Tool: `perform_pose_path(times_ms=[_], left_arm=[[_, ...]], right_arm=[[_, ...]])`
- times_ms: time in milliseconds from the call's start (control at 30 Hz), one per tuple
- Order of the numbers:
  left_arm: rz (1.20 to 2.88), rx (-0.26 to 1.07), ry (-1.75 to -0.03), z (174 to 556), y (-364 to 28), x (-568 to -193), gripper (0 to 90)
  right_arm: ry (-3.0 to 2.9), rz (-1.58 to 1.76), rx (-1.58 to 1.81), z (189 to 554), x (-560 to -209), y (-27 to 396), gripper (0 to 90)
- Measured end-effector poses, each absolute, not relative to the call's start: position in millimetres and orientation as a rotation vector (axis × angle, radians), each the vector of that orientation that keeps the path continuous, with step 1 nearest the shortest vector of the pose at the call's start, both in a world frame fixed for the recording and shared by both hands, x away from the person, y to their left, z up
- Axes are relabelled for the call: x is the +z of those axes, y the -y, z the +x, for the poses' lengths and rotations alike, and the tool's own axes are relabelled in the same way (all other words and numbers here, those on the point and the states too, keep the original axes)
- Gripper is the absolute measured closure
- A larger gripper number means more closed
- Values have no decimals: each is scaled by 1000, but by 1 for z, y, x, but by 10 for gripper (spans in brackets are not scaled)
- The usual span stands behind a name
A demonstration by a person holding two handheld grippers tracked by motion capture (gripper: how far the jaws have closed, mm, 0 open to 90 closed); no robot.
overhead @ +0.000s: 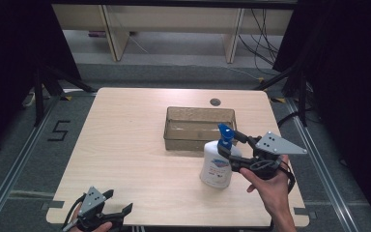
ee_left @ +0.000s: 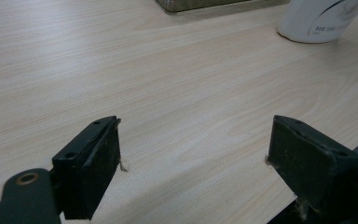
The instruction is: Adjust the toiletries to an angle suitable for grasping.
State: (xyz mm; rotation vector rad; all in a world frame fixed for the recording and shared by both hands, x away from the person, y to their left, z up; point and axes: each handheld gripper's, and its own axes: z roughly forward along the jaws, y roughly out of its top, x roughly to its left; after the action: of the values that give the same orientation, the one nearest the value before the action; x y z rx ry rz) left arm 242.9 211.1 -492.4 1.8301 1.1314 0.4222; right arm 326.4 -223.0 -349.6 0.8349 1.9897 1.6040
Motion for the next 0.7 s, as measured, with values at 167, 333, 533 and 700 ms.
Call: perform_pose_path(times_ms=[167,333,533,700], left_arm=[[1819,407,-1121,244,-211,-492,165],[1809,413,-1132,244,-211,-492,164],[1801,401,-1129,245,-211,-491,165],[1809,389,-1113,244,-209,-492,165]], right_arm=[[-1992,833,1597,330,-350,224,353],[-2004,823,1602,335,-354,222,405],[-2015,783,1602,335,-356,217,509],[-2000,784,1611,336,-356,219,583]])
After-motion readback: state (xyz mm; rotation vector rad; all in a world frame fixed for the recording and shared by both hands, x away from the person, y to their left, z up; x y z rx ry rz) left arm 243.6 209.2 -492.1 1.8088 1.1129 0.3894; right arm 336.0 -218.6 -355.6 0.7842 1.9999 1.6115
